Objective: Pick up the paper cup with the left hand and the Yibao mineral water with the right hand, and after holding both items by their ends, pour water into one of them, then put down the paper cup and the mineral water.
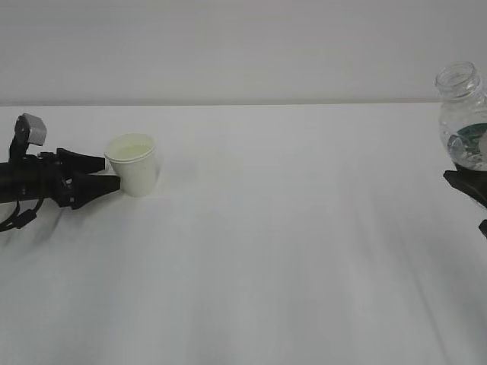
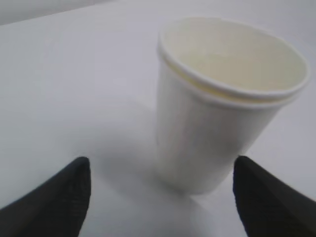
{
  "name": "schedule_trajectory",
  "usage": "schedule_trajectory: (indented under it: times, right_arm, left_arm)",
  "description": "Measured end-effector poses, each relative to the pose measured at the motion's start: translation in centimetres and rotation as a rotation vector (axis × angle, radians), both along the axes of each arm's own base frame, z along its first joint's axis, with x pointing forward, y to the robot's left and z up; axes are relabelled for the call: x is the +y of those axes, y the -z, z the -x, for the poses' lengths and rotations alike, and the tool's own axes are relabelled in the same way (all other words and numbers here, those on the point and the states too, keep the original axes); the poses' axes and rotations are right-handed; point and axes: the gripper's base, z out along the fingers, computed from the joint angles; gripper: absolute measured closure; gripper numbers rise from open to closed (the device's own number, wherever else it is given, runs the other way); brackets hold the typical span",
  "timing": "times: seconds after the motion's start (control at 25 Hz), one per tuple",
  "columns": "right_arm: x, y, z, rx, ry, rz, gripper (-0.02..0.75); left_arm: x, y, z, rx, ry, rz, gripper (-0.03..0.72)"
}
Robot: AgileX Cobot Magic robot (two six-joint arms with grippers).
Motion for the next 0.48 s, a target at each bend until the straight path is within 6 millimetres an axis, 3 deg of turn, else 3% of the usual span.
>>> schedule_trajectory:
  times: [0.48]
  right_arm:
    - [-0.1, 0.0, 0.0, 0.001, 0.007, 0.004, 0.283]
  left_arm:
    - [1.6, -0.3, 0.3, 0.010, -0.013, -0.011, 0.031]
